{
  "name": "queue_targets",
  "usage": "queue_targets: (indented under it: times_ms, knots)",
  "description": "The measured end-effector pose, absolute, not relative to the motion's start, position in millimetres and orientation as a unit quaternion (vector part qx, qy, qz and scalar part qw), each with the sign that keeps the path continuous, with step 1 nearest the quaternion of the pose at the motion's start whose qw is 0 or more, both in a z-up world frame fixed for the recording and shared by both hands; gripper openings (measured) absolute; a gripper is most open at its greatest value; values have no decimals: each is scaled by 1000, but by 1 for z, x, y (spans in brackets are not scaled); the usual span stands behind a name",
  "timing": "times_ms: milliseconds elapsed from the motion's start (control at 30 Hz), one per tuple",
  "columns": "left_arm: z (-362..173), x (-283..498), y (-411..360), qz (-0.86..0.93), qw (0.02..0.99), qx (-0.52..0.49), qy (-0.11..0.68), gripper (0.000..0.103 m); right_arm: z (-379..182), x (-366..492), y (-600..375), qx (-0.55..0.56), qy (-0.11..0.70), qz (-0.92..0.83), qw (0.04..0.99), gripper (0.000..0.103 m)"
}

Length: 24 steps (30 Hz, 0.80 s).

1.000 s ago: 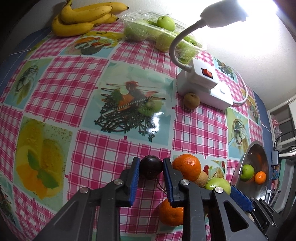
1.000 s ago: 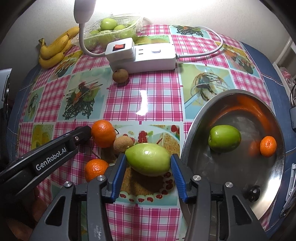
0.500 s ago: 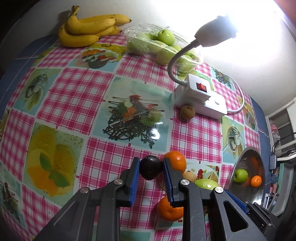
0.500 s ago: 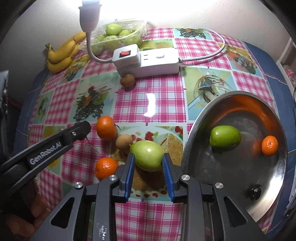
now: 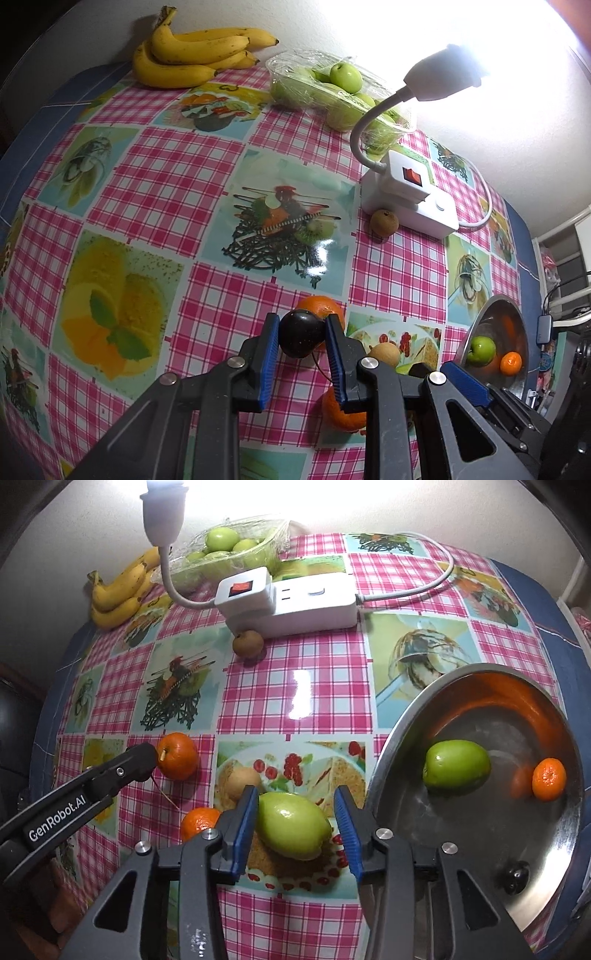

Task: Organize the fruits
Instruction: 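Lift the mango with the right tool while the left tool lifts the plum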

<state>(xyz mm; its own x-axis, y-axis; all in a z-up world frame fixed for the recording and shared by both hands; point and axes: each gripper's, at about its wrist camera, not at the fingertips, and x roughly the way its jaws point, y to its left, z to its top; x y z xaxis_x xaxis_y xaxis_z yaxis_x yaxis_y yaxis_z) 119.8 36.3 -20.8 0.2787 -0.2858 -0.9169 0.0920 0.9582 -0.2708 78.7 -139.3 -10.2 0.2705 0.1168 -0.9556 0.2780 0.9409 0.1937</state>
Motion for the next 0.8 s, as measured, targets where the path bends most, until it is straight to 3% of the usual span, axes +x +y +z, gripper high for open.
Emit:
queue_targets:
  times_ms: [500, 800]
  knots:
    - [-25, 119, 41, -110, 793, -83, 593, 27, -33, 79, -120, 151, 640, -22, 753, 47]
    - [-23, 120, 41, -109, 794, -86, 591, 27, -26, 76, -119, 148, 637, -30, 756, 42]
